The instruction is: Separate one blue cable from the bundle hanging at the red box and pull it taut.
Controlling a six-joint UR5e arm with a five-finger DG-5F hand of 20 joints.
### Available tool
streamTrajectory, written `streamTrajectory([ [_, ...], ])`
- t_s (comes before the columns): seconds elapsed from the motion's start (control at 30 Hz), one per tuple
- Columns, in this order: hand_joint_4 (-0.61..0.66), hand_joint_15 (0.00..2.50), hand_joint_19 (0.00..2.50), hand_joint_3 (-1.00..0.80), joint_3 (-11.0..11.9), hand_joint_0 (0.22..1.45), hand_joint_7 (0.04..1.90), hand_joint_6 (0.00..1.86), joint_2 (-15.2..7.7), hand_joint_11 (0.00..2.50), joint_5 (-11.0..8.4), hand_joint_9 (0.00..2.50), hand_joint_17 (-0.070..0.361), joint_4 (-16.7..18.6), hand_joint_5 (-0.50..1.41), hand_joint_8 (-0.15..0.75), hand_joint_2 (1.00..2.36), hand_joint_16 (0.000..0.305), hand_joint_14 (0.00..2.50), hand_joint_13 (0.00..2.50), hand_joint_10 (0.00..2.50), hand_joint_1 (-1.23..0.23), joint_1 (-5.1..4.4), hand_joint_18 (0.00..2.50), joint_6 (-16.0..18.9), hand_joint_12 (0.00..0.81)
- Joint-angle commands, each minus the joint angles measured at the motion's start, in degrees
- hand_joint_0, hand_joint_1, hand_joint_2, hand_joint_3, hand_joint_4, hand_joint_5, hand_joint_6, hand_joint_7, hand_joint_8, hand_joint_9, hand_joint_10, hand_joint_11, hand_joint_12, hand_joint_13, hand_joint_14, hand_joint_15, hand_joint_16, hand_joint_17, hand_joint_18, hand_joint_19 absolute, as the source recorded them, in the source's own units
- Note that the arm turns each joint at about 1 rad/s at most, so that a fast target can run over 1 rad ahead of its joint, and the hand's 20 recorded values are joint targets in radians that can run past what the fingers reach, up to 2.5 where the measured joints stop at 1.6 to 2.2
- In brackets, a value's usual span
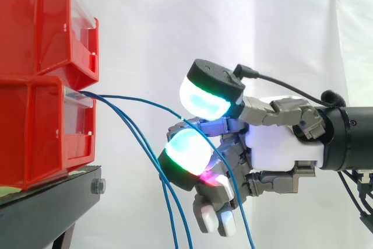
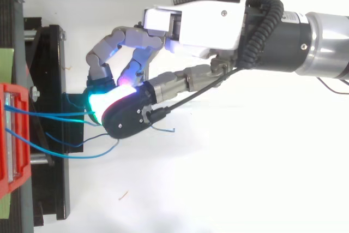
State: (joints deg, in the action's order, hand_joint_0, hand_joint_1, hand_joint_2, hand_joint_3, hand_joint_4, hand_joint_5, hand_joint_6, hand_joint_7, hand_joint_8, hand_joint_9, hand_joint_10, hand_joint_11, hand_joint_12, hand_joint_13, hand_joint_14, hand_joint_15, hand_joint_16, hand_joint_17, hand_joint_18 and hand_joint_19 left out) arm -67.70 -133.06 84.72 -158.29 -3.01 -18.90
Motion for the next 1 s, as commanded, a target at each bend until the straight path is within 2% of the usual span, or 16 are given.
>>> streamTrajectory([
  [0.0,0.05,0.70,0.80,-0.32,-0.06,0.59,1.16,0.88,0.08,1.10,0.00,1.12,0.119,0.00,-0.14,0.329,1.01,0.053,0.02,0.98,0.02,-0.57,0.02,0.88,0.00,0.382],
  [0.1,0.07,0.68,0.76,-0.22,-0.06,0.59,1.18,0.89,-0.01,1.10,0.00,1.13,0.135,0.00,-0.14,0.363,1.01,0.060,0.02,1.01,0.02,-0.66,-0.07,0.94,0.00,0.412],
  [0.23,0.04,0.69,0.76,-0.12,0.02,0.60,1.21,0.91,-0.01,1.10,-0.53,1.10,0.132,0.00,-0.15,0.355,1.01,0.059,0.02,1.00,0.02,-0.75,-0.15,0.93,0.00,0.404],
  [0.47,-0.05,0.69,0.76,-0.13,-0.06,0.64,1.26,0.93,-0.01,1.11,-0.61,1.05,0.122,0.00,-0.16,0.329,1.02,0.054,0.02,0.97,0.02,-0.81,-0.15,0.89,0.00,0.380],
  [0.67,-0.13,0.67,0.73,-0.25,-0.06,0.71,1.27,0.94,-0.01,1.11,-1.05,1.01,0.116,0.00,-0.18,0.301,1.01,0.051,0.03,0.93,0.02,-0.82,-0.15,0.86,0.00,0.362],
  [0.73,-0.19,0.68,0.74,-0.36,-0.06,0.75,1.31,0.95,-0.01,1.14,-1.05,1.02,0.114,0.00,-0.19,0.295,1.01,0.051,0.03,0.94,0.02,-0.81,-0.24,0.86,0.18,0.352],
  [0.83,-0.29,0.69,0.74,-0.44,-0.15,0.78,1.29,0.96,-0.01,1.16,-1.40,1.05,0.113,0.00,-0.19,0.283,1.00,0.050,0.03,0.95,0.02,-0.79,-0.42,0.86,0.35,0.347],
  [0.93,-0.35,0.72,0.75,-0.49,-0.68,0.80,1.32,0.96,0.08,1.19,-1.84,1.09,0.109,0.09,-0.20,0.268,1.00,0.048,0.03,0.98,0.02,-0.79,-0.59,0.86,1.32,0.336],
  [0.97,-0.36,0.73,0.75,-0.50,-1.03,0.80,1.34,0.96,-0.01,1.22,-2.11,1.10,0.108,0.09,-0.20,0.270,1.00,0.048,0.03,1.00,0.02,-0.79,-0.68,0.87,2.64,0.337],
])
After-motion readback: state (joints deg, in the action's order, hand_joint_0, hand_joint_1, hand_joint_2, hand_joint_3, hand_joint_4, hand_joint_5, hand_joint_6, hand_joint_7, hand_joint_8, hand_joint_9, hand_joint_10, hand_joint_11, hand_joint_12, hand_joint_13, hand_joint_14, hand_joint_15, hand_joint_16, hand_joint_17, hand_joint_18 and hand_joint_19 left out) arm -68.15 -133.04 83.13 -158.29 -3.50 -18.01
